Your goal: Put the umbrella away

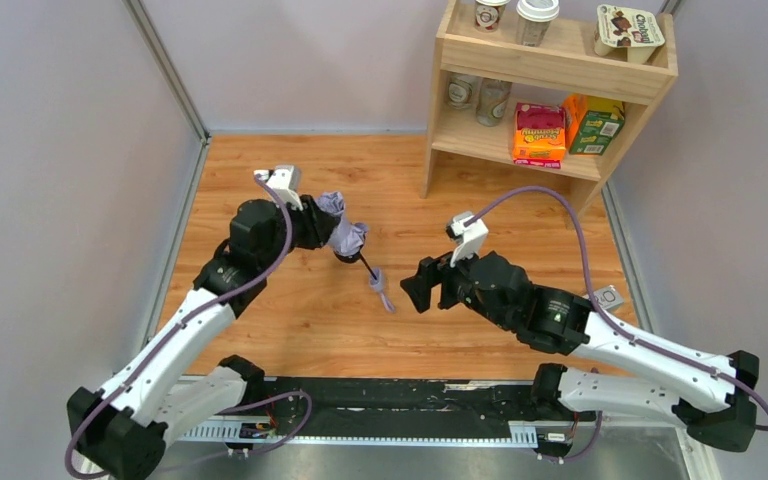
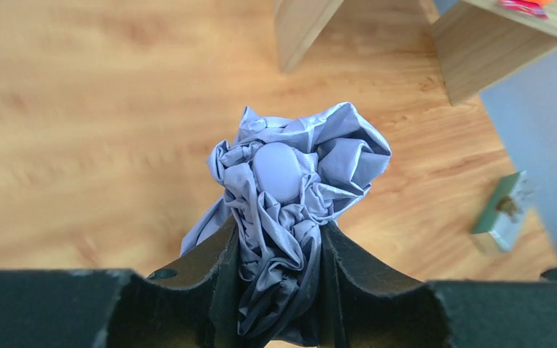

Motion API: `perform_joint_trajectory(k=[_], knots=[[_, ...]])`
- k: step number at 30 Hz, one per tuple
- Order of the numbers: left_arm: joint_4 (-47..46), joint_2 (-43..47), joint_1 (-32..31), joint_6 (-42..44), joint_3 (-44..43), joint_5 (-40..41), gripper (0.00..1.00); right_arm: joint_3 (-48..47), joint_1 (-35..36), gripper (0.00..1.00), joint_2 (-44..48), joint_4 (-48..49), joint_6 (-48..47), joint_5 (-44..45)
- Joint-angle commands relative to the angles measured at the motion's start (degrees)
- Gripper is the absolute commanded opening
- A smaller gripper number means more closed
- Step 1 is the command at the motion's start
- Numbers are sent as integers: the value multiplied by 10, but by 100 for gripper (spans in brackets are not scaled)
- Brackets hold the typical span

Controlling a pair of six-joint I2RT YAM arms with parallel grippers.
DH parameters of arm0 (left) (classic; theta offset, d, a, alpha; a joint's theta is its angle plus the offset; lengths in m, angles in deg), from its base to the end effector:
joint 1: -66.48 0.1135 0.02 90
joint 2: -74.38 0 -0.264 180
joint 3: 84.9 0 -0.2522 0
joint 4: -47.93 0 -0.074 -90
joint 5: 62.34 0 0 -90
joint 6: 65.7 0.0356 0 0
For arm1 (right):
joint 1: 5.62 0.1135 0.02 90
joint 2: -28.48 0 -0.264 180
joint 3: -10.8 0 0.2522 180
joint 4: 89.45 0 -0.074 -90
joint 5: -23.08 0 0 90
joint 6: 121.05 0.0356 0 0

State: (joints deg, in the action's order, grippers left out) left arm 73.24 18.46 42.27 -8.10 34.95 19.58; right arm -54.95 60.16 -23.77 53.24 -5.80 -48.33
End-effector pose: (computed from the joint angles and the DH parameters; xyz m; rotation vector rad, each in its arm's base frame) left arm 0.2036 -0.0970 0.3115 -0.0465 2.0179 -0.7814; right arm 0.0933 0.1797 0.3376 -0.4981 1.9719 0.7084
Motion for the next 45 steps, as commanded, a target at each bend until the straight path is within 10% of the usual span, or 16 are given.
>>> perform_joint_trajectory(k=[1, 10, 15, 20, 29, 32, 39, 42, 45], knots=[[-112, 52, -114, 280, -4, 146, 0, 22, -14, 83, 40, -26, 12, 65], [-334, -42, -304, 373, 174, 264, 0, 58, -20, 84, 100, -47, 25, 84], [-496, -223, -365, 302, 239, 306, 0, 85, -21, 85, 130, -55, 37, 87], [-541, -190, -369, 236, 276, 305, 0, 85, -22, 88, 145, -88, 44, 84], [-280, -9, -189, 10, 177, -108, 5, 98, -27, 92, 121, -106, 45, 35], [-326, -52, -125, -56, 163, -293, 9, 93, -27, 92, 104, -112, 48, 32], [-235, -263, -66, -90, 14, -373, 17, 58, -30, 92, 104, -160, 66, 68], [-218, -410, -46, -116, -77, -416, 26, 57, -30, 93, 112, -171, 68, 72], [-222, -483, -35, -135, -127, -424, 67, 49, -30, 93, 118, -187, 74, 77]])
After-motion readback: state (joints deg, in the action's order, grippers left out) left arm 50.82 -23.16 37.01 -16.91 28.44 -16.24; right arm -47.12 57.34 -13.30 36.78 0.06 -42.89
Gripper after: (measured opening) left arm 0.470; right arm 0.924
